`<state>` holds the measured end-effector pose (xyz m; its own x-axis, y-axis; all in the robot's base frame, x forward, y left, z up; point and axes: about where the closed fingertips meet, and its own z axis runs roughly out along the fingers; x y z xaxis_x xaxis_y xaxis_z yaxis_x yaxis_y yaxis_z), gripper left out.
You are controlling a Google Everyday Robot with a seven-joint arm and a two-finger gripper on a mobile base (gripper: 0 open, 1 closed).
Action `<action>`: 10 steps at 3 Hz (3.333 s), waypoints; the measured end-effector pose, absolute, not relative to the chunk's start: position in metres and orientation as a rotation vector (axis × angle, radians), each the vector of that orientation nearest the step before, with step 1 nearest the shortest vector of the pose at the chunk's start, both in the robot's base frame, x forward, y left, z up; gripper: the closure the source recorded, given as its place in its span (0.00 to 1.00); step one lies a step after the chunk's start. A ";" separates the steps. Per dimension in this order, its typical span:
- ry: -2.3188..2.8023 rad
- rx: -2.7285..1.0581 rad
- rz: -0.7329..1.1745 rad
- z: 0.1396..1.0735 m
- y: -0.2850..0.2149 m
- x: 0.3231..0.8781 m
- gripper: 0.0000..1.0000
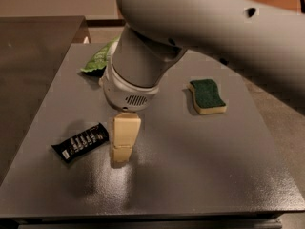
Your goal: Pick rxbar chocolate
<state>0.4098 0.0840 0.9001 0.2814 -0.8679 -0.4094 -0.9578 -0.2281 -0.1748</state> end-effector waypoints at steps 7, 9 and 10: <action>1.606 -2.278 0.600 0.838 0.135 0.430 0.64; 1.603 -2.226 0.643 0.854 0.126 0.430 1.00; 1.601 -2.192 0.651 0.868 0.122 0.434 1.00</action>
Offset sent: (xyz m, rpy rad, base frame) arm 0.0252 0.0579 -0.0722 -0.0568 0.1464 0.0952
